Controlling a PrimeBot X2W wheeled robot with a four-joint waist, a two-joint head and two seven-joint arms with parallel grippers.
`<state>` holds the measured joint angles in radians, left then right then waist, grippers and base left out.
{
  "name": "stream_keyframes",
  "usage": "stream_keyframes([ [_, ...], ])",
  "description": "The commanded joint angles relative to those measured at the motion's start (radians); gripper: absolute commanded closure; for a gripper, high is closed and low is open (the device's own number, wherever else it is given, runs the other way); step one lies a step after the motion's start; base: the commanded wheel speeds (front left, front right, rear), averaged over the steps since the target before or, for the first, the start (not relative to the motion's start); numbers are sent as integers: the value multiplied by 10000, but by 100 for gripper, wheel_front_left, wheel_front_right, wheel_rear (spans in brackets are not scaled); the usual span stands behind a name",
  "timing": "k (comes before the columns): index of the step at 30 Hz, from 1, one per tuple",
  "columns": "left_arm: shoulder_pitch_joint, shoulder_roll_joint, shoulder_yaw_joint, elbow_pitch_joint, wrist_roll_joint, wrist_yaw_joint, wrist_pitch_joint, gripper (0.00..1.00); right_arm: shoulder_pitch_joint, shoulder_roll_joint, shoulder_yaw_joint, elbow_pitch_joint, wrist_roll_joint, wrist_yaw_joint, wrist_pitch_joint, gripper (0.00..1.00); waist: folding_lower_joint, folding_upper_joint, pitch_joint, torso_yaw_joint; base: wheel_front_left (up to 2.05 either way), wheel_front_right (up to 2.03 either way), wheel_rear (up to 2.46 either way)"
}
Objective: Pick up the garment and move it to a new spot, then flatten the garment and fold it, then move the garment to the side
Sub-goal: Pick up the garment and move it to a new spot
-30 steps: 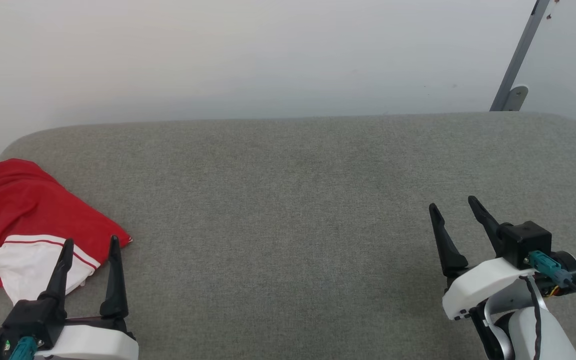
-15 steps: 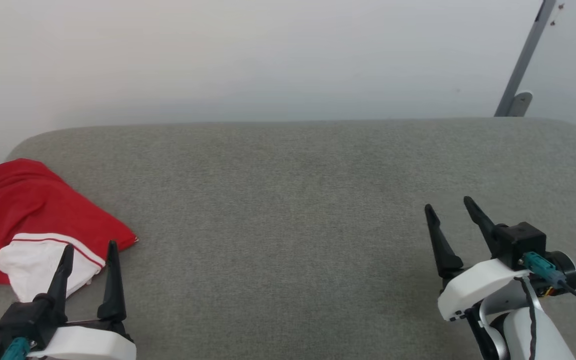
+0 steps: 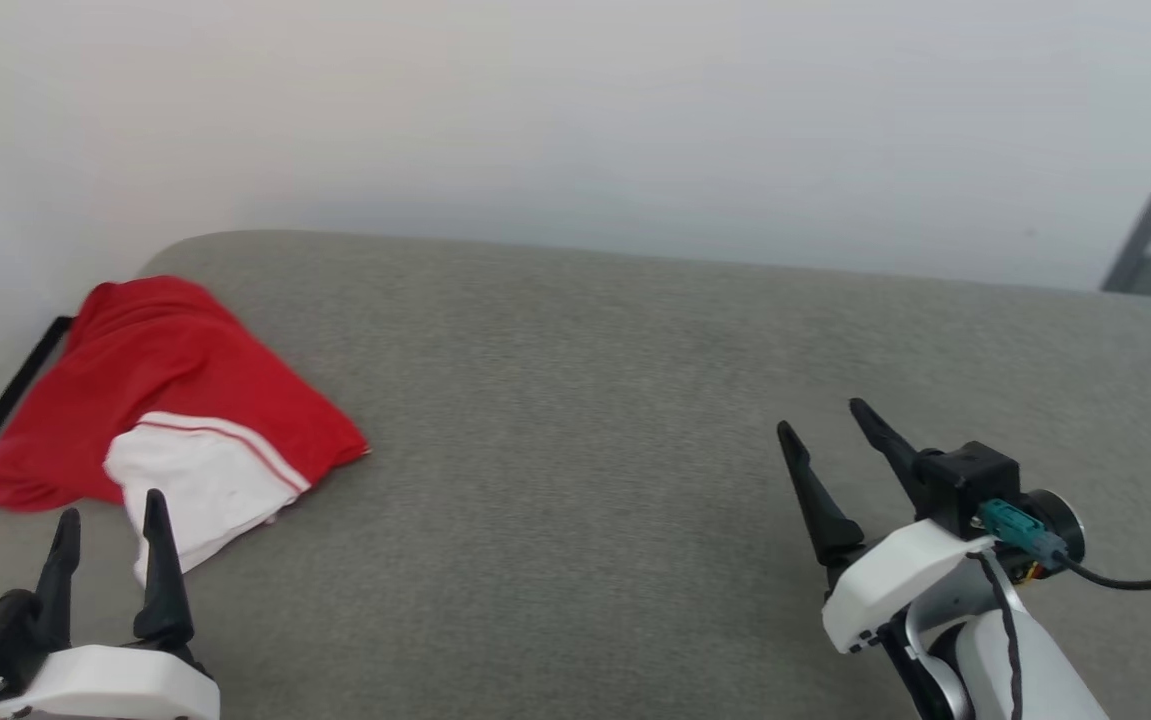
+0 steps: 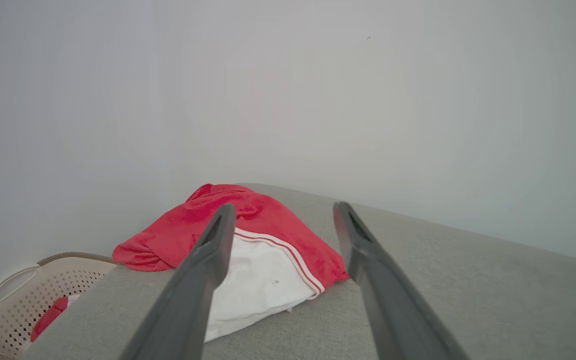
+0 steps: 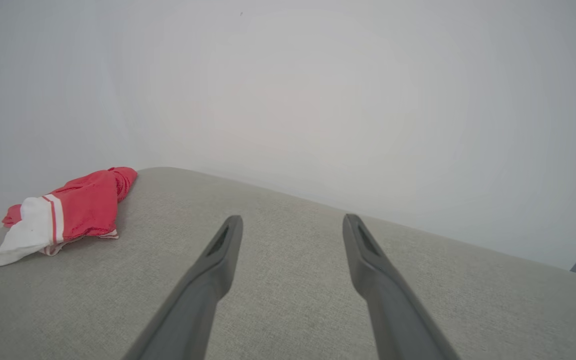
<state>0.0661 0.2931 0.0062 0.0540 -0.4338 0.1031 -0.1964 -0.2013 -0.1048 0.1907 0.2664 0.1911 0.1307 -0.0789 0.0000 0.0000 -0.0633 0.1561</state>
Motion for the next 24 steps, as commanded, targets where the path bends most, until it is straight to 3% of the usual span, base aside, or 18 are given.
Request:
stream_keyframes([
  [1,117,67,67,-48,-71,60,47,0,-160,-30,120,50,67,1,-13,0,0,0,-86,351,0,0,0],
  [13,552,280,521,-445,-306,447,326,0,-393,-34,903,366,490,1,-67,0,0,0,-198,1647,0,0,0],
  [24,594,345,481,-628,-374,513,560,0,-441,11,779,270,440,1,-31,0,0,0,-54,2403,0,0,0],
])
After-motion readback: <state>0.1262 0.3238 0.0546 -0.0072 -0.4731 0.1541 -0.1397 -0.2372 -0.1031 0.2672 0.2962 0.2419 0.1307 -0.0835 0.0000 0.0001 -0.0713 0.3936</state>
